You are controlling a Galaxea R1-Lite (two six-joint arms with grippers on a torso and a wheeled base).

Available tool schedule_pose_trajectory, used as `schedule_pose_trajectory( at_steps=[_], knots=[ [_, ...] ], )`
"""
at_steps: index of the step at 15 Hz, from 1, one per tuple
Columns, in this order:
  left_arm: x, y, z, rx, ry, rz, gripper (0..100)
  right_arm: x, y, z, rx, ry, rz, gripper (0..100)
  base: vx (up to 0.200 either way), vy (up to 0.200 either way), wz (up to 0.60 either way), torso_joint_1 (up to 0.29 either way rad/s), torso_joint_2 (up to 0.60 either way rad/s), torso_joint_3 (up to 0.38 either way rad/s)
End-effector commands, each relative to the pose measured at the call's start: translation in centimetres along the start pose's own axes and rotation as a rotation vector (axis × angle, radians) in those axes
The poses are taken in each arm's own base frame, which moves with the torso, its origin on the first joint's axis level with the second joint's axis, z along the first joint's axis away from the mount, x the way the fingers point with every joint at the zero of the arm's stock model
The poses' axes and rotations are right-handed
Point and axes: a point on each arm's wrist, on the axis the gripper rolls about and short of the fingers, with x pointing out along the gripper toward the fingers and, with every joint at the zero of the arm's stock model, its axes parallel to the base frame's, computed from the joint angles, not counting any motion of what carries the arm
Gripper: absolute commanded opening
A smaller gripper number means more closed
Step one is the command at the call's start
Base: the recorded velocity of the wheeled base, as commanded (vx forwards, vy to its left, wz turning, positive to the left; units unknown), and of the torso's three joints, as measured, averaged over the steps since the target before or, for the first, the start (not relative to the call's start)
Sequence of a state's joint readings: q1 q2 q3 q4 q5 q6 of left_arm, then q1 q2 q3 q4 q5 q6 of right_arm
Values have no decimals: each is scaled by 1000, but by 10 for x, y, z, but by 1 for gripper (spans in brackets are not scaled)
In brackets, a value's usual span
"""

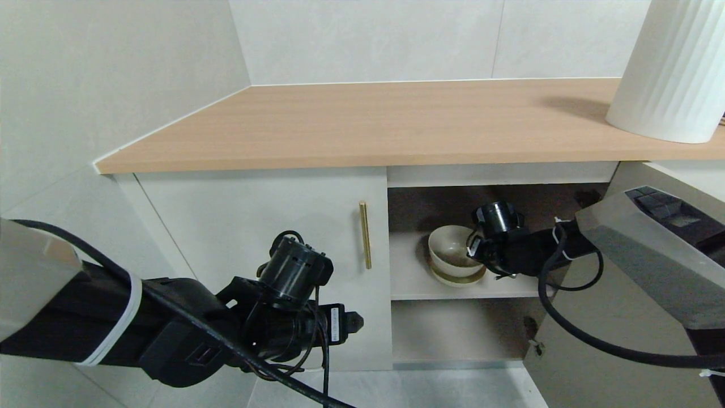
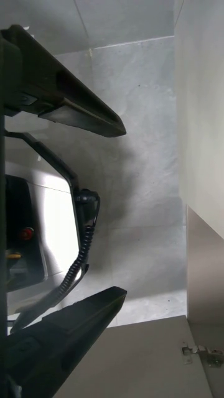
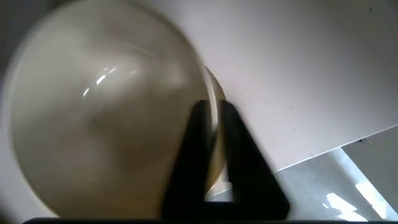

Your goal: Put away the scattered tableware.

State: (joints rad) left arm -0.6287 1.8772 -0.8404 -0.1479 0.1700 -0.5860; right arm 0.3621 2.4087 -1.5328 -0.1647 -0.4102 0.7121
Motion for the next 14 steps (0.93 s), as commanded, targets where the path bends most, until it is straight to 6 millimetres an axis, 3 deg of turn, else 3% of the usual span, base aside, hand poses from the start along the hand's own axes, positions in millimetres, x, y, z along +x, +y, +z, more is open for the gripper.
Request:
schedule_pose_trajectory(
  at_steps=[1,5,7,11,14],
  knots=[
    [1,0,0,0,1,1,100,-1,0,0,-1,1,1,100,0,0,0,0,0,0],
    [-3,1,2,-6,-11,0,100,-9,1,4,0,-3,8,100,0,0,0,0,0,0],
    [-17,12,16,-46,-64,-2,100,-36,-3,12,-6,4,21,100,0,0,0,0,0,0],
    [-80,26,32,-36,-211,-16,100,-133,-27,35,-147,78,64,100,0,0,0,0,0,0],
    [-108,36,21,-20,-189,3,100,-195,-52,26,-189,180,172,100,0,0,0,0,0,0]
  ],
)
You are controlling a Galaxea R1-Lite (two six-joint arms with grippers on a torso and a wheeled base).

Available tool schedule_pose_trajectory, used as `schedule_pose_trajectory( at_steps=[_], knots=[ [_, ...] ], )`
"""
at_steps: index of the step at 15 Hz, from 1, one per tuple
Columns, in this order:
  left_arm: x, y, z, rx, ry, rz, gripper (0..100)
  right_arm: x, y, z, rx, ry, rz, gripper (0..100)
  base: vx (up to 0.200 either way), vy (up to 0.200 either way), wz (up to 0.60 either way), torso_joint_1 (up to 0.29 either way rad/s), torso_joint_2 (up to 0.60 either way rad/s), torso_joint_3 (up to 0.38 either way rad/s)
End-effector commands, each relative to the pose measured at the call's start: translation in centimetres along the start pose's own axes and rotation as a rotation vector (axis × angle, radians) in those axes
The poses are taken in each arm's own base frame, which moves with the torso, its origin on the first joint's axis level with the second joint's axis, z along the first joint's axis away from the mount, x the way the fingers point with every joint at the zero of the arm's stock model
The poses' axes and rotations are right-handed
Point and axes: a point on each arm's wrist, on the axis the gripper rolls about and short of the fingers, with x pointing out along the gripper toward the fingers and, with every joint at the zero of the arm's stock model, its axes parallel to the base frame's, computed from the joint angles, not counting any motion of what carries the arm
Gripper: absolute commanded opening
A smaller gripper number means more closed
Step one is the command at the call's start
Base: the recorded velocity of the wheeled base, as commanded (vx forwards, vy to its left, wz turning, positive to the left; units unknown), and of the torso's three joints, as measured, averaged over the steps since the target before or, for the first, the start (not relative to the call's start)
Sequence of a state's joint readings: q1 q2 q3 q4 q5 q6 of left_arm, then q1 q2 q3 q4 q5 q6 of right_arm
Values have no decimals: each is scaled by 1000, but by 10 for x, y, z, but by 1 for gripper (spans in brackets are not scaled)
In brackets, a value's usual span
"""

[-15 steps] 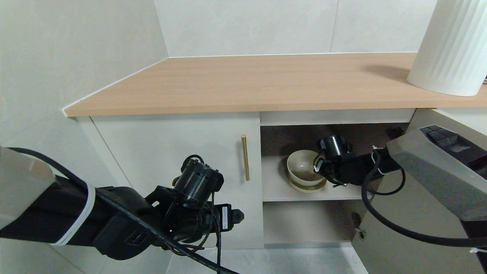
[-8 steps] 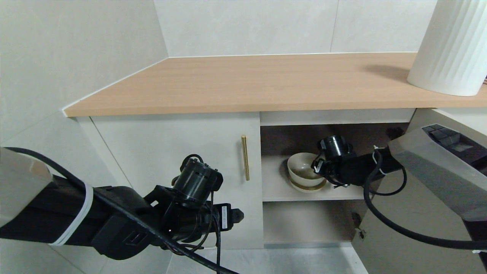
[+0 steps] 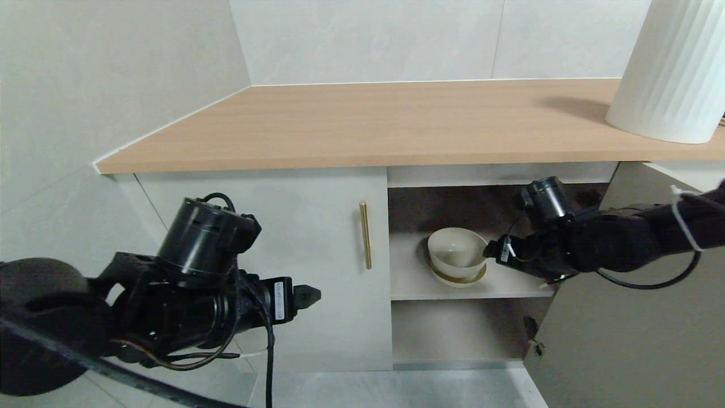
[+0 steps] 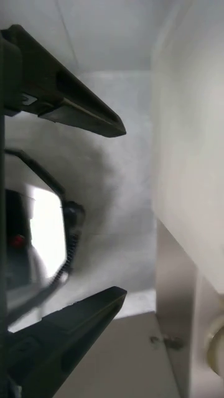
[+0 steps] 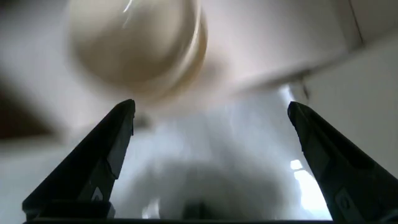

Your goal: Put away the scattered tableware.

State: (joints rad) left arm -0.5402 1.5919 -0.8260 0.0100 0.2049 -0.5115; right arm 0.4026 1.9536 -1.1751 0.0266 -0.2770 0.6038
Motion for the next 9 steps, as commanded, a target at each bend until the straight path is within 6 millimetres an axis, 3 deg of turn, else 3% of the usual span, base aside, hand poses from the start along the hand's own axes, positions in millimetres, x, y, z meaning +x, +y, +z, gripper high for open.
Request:
schedule_pose_trajectory(
  at_steps=[1,4,6,9],
  knots=[
    [-33,9,0,-13,-61,-29,100,-72,-15,-17,-46,29,112,100,0,0,0,0,0,0],
    [-52,19,-9,-6,-101,-17,100,-95,-26,-32,-67,40,131,100,0,0,0,0,0,0],
    [-51,20,-11,-5,-94,-13,100,-111,-27,-46,-103,48,157,100,0,0,0,0,0,0],
    [-42,17,-10,14,-75,-1,100,-135,-34,-57,-152,71,183,100,-200,0,0,6,2,1]
  ],
)
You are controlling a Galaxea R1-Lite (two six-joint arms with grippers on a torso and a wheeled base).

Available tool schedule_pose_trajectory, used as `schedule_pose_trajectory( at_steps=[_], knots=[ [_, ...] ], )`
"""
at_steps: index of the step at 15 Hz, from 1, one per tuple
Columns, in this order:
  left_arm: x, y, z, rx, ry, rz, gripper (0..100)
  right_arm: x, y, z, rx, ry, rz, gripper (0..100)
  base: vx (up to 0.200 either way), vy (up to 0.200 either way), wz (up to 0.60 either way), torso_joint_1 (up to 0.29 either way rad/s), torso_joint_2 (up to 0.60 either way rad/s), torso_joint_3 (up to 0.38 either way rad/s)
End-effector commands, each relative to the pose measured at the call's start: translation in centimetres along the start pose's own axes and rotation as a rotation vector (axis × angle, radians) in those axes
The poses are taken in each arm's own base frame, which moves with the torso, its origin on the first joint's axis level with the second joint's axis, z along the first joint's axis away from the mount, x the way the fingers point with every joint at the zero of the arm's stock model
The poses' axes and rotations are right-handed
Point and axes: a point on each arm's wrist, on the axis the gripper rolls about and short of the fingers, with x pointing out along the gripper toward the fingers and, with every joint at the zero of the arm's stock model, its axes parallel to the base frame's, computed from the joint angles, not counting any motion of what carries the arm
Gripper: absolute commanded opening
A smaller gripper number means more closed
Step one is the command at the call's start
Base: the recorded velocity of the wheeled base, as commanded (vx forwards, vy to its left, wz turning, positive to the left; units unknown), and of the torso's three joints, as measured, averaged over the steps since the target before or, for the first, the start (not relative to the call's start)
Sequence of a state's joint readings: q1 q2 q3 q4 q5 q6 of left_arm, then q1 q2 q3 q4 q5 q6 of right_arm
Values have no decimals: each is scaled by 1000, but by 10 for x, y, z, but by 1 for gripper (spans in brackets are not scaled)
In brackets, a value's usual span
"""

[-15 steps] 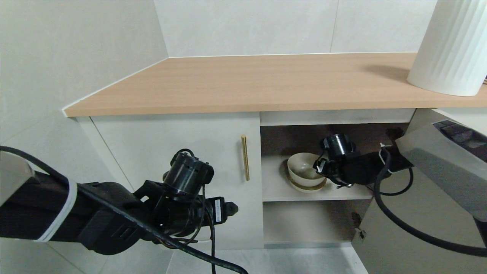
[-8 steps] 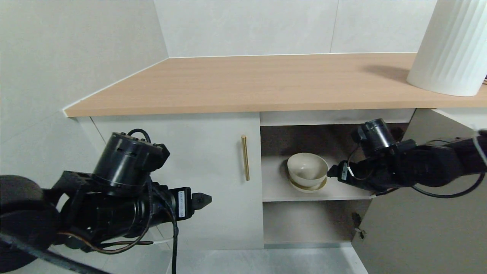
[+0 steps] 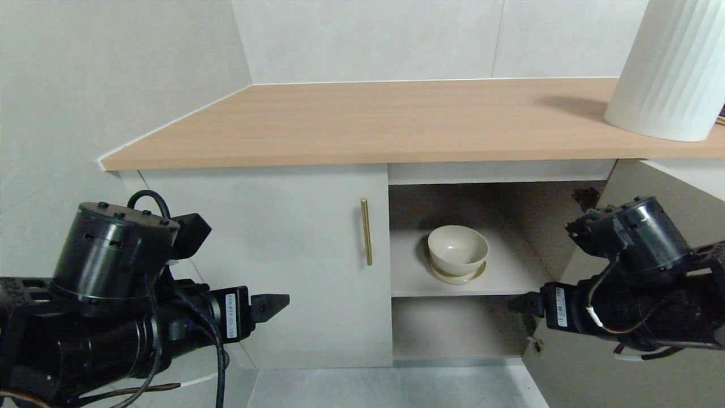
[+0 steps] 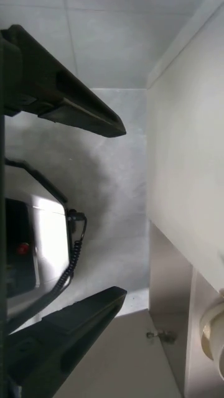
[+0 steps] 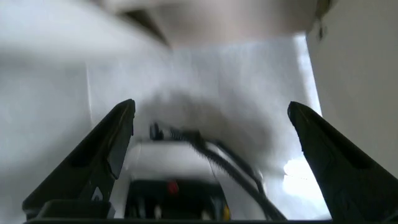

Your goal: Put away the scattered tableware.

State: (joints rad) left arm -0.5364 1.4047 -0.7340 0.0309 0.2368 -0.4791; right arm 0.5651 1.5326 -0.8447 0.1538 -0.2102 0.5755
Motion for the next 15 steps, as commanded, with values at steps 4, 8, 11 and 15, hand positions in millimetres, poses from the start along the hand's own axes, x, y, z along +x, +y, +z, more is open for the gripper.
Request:
schedule_pose_trajectory(
  at_steps=[4,8,11,15],
  knots=[
    [8,-2,-1,20,20,8,100,-15,-2,-5,-12,-16,32,100,-200,0,0,0,2,5],
    [10,-3,-2,24,29,12,100,-9,-1,-7,-17,4,19,100,-200,0,0,4,1,6],
    [12,-3,-4,27,38,15,100,-9,-2,-8,-22,8,17,100,-200,0,0,-1,2,2],
    [14,-3,-4,29,43,17,100,-7,-2,-8,-35,12,15,100,-150,0,0,5,2,1]
  ],
)
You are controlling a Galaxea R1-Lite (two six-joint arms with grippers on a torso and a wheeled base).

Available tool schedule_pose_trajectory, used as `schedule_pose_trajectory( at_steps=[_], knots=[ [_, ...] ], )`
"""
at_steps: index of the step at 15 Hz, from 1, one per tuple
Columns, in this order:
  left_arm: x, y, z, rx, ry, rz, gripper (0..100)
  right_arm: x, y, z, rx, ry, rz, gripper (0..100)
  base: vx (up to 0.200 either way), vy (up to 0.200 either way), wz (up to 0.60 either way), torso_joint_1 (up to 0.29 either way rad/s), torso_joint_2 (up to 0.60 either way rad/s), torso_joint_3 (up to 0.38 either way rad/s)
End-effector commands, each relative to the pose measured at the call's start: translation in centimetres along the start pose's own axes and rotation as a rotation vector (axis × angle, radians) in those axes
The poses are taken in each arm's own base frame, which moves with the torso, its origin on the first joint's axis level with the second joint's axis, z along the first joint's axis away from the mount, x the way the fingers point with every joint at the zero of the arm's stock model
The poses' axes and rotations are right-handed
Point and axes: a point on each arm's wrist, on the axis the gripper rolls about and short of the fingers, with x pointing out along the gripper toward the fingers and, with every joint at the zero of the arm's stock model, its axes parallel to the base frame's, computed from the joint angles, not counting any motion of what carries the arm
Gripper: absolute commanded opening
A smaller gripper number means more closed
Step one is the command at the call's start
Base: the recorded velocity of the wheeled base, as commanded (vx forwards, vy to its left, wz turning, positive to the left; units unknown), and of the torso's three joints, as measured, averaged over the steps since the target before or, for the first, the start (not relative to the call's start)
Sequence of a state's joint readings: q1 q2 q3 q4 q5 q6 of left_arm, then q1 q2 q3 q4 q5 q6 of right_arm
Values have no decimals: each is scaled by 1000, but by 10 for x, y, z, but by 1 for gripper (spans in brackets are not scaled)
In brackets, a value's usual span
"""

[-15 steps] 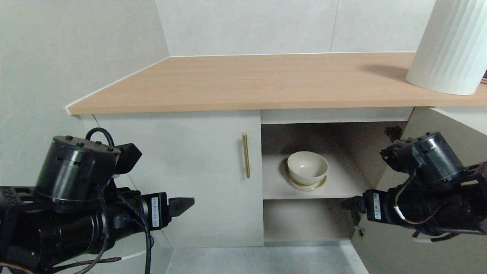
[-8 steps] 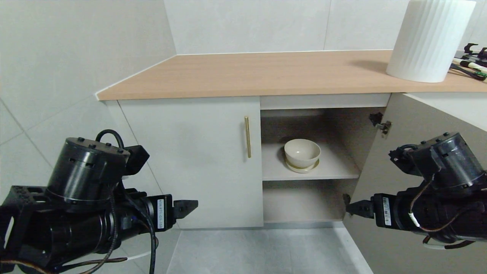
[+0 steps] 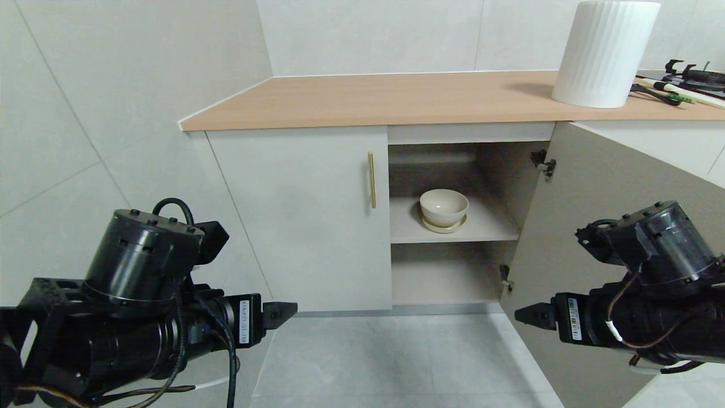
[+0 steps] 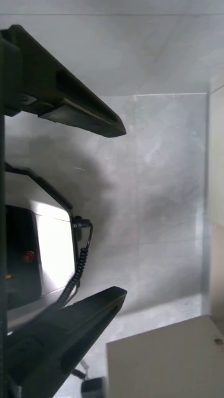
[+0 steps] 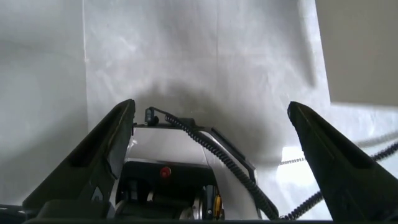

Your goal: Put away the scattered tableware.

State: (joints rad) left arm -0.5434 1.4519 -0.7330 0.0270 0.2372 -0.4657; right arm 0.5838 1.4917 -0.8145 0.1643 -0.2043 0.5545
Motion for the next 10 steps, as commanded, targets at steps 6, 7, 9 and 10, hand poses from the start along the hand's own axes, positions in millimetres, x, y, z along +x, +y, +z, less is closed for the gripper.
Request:
schedule_pose_trajectory(
  at_steps=[6,7,9,10],
  knots=[
    [1,0,0,-1,1,1,100,2,0,-2,-7,9,-3,100,0,0,0,0,0,0],
    [1,0,0,-1,-1,5,100,0,2,-3,-16,9,6,100,0,0,0,0,0,0],
    [1,0,-1,3,3,6,100,-7,-1,-7,-53,4,12,100,0,0,0,0,0,0],
    [2,0,-1,4,6,8,100,-13,-5,-12,-109,22,5,100,0,-200,0,2,2,-2]
  ],
)
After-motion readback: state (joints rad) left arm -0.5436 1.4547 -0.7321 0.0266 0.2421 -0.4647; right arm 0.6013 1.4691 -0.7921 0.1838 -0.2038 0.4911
